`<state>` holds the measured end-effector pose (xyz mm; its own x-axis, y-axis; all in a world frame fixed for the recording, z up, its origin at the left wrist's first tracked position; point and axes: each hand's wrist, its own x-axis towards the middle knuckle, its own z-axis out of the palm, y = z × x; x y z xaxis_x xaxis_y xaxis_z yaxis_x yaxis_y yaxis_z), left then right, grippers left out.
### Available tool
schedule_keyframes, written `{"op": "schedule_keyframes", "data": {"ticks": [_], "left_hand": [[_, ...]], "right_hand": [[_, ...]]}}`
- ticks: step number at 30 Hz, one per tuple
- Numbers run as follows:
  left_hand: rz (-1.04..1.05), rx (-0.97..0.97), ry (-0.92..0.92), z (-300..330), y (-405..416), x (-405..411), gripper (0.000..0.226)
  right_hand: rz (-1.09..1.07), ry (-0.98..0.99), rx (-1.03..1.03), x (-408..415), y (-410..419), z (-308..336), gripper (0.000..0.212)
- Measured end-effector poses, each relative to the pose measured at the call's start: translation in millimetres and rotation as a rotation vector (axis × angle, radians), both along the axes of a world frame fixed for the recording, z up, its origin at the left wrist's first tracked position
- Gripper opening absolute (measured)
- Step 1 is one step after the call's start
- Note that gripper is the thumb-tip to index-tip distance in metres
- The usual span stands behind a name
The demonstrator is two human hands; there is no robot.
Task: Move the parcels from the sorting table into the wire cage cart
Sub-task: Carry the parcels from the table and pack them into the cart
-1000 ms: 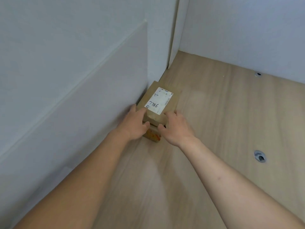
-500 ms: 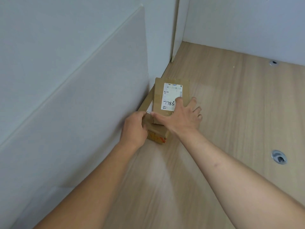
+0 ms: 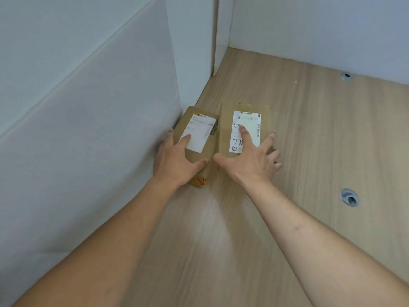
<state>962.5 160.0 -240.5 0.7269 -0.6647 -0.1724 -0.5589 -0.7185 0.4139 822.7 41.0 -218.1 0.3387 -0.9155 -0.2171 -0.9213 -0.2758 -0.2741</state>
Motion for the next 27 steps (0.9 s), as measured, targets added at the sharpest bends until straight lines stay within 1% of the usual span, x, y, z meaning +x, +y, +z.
{"op": "schedule_keyframes", "data": {"ticks": [2,6,10,17,22,27], "left_hand": [[0.023,0.096,-0.029,-0.5,-4.6,-0.7,0.11],[0.059,0.193,-0.052,0.0,-12.1,-11.9,0.121],[0.037,0.214,0.033,-4.2,-7.5,-35.7,0.13],[-0.011,0.285,0.08,12.0,18.9,-78.3,0.127],[0.012,0.265,0.073,42.3,48.7,-110.6,0.125],[0.075,0.2,0.041,85.3,77.7,-151.2,0.125]], "right_hand": [[0.005,0.021,-0.03,-12.2,2.0,1.9,0.113],[-0.006,0.046,-0.053,-34.7,5.6,1.5,0.113],[-0.03,0.058,-0.06,-55.1,11.2,-1.7,0.112],[-0.072,0.092,-0.047,-103.6,35.5,8.8,0.112],[-0.089,0.047,-0.054,-137.4,51.8,45.8,0.11],[-0.028,-0.008,-0.074,-173.4,73.9,90.3,0.108]]}}
